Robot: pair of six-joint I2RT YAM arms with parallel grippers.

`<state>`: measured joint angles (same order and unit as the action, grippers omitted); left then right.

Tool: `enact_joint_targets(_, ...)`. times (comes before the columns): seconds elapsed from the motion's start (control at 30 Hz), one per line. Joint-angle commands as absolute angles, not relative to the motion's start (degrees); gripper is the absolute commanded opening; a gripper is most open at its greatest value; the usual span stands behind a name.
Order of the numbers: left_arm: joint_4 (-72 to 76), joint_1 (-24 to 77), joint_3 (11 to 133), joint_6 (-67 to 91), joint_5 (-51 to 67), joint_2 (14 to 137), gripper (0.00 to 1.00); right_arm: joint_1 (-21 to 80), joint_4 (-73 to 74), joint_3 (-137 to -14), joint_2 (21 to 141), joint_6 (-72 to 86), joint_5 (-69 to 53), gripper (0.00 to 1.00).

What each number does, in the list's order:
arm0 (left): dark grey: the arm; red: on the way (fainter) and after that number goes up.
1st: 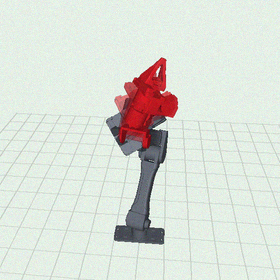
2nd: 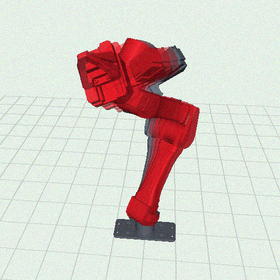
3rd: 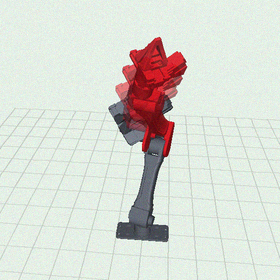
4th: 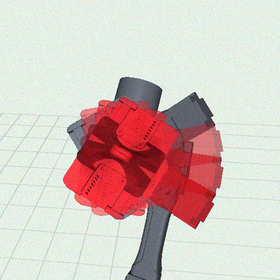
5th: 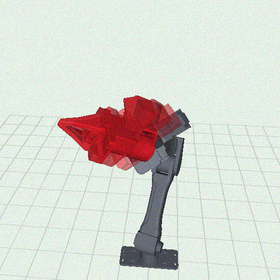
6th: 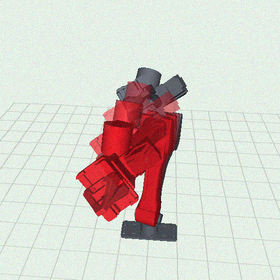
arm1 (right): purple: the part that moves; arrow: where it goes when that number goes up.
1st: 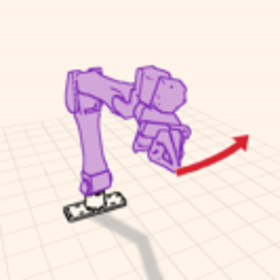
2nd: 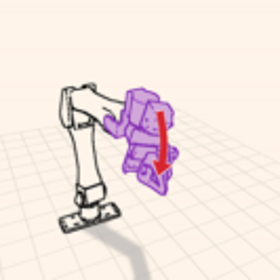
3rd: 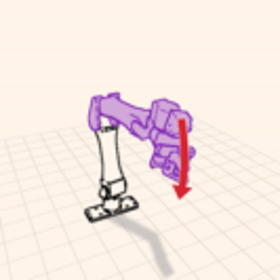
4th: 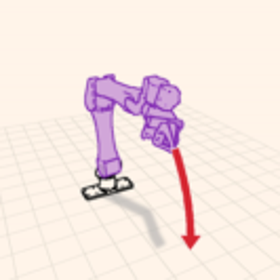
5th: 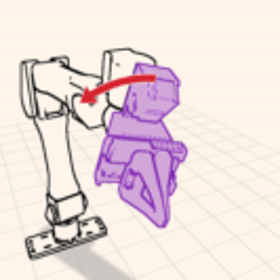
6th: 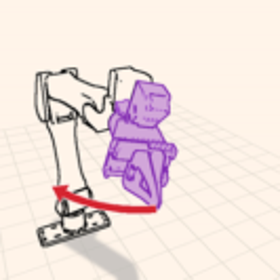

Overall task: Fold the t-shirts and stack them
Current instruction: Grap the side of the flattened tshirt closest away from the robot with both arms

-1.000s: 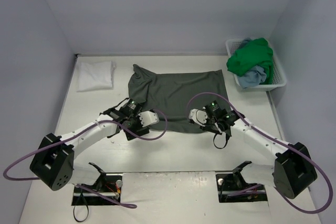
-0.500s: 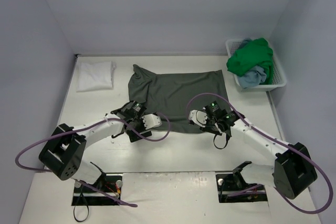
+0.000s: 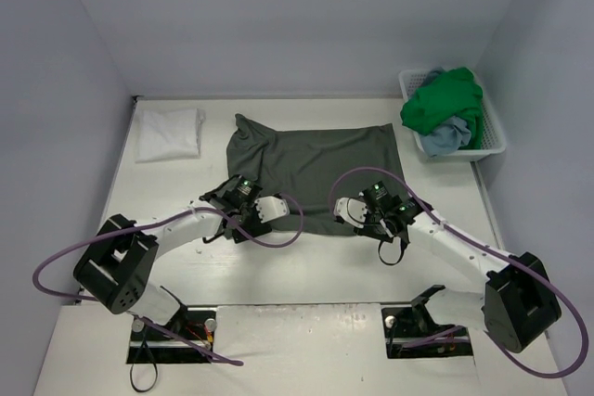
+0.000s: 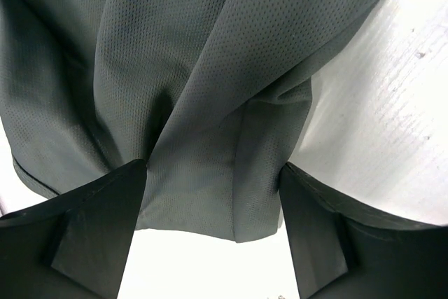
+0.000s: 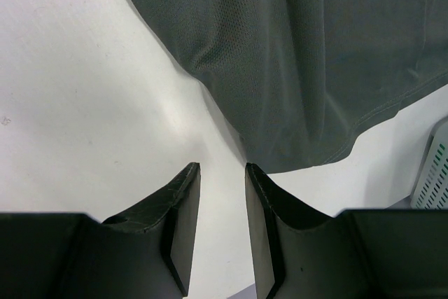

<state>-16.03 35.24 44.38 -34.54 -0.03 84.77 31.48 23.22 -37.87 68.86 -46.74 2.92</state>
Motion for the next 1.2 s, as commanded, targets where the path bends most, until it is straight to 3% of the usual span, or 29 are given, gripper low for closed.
enact_joint_targets(0.0,-16.17,35.42,44.12,-35.25,2.28,88.06,0.71,31.29,23.82,-38.76,67.68,-47.46,2.64,0.29)
enact_joint_targets(0.33,-18.63,35.42,43.95,-34.98,4.66,86.75,0.68,31.20,23.91,-38.67,65.66,-47.29,2.20,0.29)
enact_joint_targets(0.47,-19.51,35.25,43.95,-35.07,4.57,84.56,0.64,31.20,24.17,-37.44,65.56,-47.55,1.85,0.33)
enact_joint_targets(0.5,-20.03,35.16,44.12,-34.81,4.83,83.68,0.44,31.20,24.08,-37.09,66.00,-47.64,1.50,0.34)
enact_joint_targets(0.53,-19.95,35.24,44.38,-34.46,5.09,83.50,0.43,31.29,24.08,-37.09,66.35,-47.64,1.23,0.36)
enact_joint_targets(0.57,-19.78,35.24,44.56,-33.15,4.40,83.50,0.04,31.29,24.08,-37.18,66.71,-47.72,0.88,0.37)
enact_joint_targets(0.6,-19.69,35.16,44.91,-32.87,4.13,83.93,0.00,31.29,24.08,-37.18,67.41,-47.72,0.62,0.38)
enact_joint_targets(1.17,-28.56,35.24,52.12,-30.23,6.50,75.42,0.00,34.19,23.73,-38.93,76.46,-46.67,-3.78,0.38)
